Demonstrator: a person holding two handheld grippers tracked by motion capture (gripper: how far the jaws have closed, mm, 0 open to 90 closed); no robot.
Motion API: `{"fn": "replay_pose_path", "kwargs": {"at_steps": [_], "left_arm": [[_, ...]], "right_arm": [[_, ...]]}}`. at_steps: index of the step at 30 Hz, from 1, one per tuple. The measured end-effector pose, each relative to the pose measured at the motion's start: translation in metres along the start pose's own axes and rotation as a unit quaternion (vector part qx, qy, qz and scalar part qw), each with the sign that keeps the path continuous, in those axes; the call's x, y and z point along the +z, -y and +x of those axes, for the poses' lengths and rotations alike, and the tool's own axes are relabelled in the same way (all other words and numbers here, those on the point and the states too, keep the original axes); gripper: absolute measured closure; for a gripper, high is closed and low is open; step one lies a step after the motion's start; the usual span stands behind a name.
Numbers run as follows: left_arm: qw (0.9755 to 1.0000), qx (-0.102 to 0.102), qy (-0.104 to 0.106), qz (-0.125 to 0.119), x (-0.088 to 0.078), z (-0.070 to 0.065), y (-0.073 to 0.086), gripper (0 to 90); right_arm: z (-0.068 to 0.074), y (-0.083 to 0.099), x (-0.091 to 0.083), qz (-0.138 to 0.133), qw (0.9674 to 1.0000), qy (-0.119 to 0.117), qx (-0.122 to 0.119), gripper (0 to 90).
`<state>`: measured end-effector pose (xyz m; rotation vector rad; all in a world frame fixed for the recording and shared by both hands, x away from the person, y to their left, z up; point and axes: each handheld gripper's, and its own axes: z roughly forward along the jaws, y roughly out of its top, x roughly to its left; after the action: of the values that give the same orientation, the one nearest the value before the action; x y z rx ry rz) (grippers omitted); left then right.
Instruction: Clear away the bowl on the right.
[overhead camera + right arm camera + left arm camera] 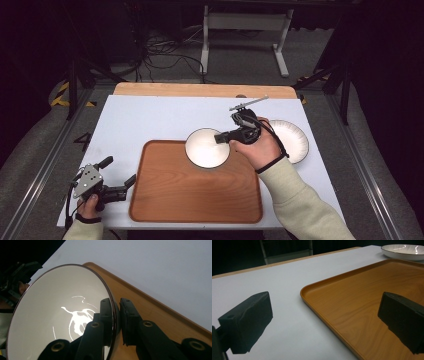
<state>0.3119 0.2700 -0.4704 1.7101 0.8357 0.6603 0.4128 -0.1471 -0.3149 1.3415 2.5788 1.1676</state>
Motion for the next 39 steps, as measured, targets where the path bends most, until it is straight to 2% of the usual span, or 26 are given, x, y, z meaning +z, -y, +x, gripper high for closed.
{"fn": "replay_pose_path", "kwargs": {"at_steps": [11, 27, 39], "left_arm": [[1.0, -0.001, 0.0, -0.001, 0.0, 0.0, 0.0, 0.3], [1.0, -0.001, 0.001, 0.0, 0.0, 0.0, 0.0, 0.3], [1.0, -0.002, 0.0, -0.002, 0.0, 0.0, 0.0, 0.3]], "right_arm": [[0.0, 0.004, 0.024, 0.012, 0.9999, 0.001, 0.008, 81.0], [-0.002, 0.023, 0.058, 0.042, 0.9991, 0.001, 0.009, 80.8], [-0.003, 0.033, 0.073, 0.055, 0.9985, -0.001, 0.006, 80.5]]}}
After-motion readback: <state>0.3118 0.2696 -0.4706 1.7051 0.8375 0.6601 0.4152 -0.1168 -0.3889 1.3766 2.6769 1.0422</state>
